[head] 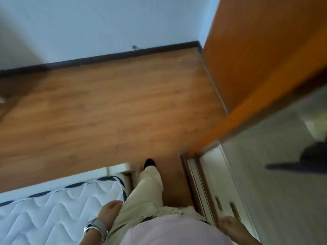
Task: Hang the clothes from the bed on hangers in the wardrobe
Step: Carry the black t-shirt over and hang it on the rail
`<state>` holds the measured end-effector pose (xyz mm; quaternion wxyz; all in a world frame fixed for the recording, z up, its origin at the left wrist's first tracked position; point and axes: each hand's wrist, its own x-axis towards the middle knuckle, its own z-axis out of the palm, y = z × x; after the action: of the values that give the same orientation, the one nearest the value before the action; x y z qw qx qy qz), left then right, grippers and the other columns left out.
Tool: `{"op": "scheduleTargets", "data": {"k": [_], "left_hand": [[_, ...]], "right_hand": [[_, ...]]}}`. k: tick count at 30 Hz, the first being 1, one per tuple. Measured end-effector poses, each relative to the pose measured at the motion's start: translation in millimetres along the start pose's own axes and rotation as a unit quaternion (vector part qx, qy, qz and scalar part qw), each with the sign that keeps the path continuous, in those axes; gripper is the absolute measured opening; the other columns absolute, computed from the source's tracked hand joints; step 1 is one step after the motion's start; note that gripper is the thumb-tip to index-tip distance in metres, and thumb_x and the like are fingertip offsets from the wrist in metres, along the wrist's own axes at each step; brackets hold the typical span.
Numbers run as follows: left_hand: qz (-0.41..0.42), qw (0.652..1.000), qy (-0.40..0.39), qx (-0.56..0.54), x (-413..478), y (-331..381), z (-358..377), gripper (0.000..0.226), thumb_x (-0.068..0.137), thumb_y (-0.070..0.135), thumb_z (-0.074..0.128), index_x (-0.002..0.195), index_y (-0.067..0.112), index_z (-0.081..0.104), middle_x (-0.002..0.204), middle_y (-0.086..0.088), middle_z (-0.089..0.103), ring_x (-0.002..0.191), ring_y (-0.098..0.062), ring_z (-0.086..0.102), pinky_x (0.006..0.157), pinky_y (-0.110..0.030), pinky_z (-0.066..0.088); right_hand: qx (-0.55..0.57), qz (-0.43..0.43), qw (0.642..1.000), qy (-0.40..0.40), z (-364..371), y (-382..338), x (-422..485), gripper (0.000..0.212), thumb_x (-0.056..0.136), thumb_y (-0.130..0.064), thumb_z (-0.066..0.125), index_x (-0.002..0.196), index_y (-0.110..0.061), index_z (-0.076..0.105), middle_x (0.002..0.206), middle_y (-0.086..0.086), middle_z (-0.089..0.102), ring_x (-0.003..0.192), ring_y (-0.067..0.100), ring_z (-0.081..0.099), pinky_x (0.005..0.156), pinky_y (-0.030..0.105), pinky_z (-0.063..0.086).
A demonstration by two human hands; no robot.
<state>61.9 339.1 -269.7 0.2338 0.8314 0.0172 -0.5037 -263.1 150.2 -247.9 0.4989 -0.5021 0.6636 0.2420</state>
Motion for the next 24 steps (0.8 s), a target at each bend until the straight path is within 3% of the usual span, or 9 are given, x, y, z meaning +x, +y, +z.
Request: {"op": "scheduleTargets", "data": {"k": [2,4,8,13,16,19,22,24], "left_hand": [[-0.021,0.997,0.011,-0.071,22,22,-17,0.026,0.088,0.002,0.052,0.111,-0.009,0.060,0.104,-0.015,0.062,0.097,-0.029,0.057,0.089,-0.032,0.042],[-0.027,0.994,0.019,-0.108,38,47,-37,0.029,0.089,0.000,0.049,0.114,-0.013,0.056,0.092,-0.015,0.062,0.083,-0.028,0.055,0.075,-0.031,0.042],[-0.030,0.990,0.018,-0.136,59,88,-73,0.029,0.092,0.005,0.046,0.117,-0.008,0.054,0.099,-0.017,0.057,0.091,-0.026,0.053,0.079,-0.030,0.036],[-0.072,0.979,0.018,-0.189,90,116,-101,0.031,0.093,0.005,0.045,0.120,-0.010,0.052,0.102,-0.016,0.054,0.092,-0.025,0.050,0.069,-0.029,0.039],[-0.121,0.967,0.012,-0.223,110,132,-106,0.033,0.093,0.006,0.045,0.122,-0.008,0.050,0.102,-0.015,0.054,0.088,-0.026,0.051,0.075,-0.031,0.035],[-0.168,0.947,0.014,-0.272,124,154,-105,0.031,0.094,0.008,0.045,0.121,-0.006,0.050,0.087,-0.010,0.054,0.068,-0.019,0.049,0.058,-0.027,0.031],[-0.190,0.924,0.034,-0.329,147,187,-109,0.033,0.094,0.013,0.045,0.121,-0.005,0.051,0.092,-0.010,0.055,0.070,-0.020,0.051,0.061,-0.028,0.033],[-0.194,0.908,0.069,-0.366,156,215,-113,0.030,0.094,0.012,0.045,0.116,-0.005,0.054,0.095,-0.012,0.056,0.071,-0.020,0.052,0.059,-0.025,0.038]], "right_hand": [[-0.017,-0.007,1.000,0.010,-10,-48,17,0.025,0.084,-0.016,0.054,0.060,-0.018,0.062,0.076,0.007,0.061,0.077,0.020,0.056,0.061,0.022,0.039],[-0.033,-0.025,0.999,0.013,-17,-102,29,0.026,0.081,-0.020,0.055,0.056,-0.017,0.061,0.067,0.004,0.062,0.071,0.022,0.058,0.066,0.026,0.042],[-0.030,-0.105,0.994,-0.011,-25,-217,39,0.012,0.093,-0.021,0.049,0.094,-0.016,0.060,0.096,0.006,0.062,0.095,0.024,0.058,0.080,0.031,0.042],[-0.021,-0.198,0.980,-0.013,-44,-341,48,0.013,0.092,-0.018,0.050,0.102,-0.020,0.058,0.099,0.003,0.064,0.099,0.021,0.059,0.090,0.036,0.047],[-0.073,-0.184,0.980,-0.022,-57,-389,72,0.017,0.093,-0.019,0.049,0.107,-0.020,0.059,0.104,0.001,0.061,0.103,0.018,0.056,0.082,0.028,0.045],[-0.147,-0.149,0.978,-0.014,-73,-423,101,0.024,0.093,-0.017,0.050,0.113,-0.010,0.062,0.111,0.006,0.060,0.101,0.018,0.053,0.086,0.029,0.042],[-0.213,-0.132,0.967,-0.034,-98,-479,129,0.022,0.093,-0.015,0.049,0.106,-0.004,0.064,0.113,0.015,0.061,0.093,0.020,0.052,0.074,0.028,0.042],[-0.245,-0.144,0.958,-0.036,-117,-527,143,0.021,0.092,-0.017,0.050,0.101,-0.005,0.065,0.111,0.014,0.060,0.093,0.021,0.052,0.078,0.027,0.039]]}}
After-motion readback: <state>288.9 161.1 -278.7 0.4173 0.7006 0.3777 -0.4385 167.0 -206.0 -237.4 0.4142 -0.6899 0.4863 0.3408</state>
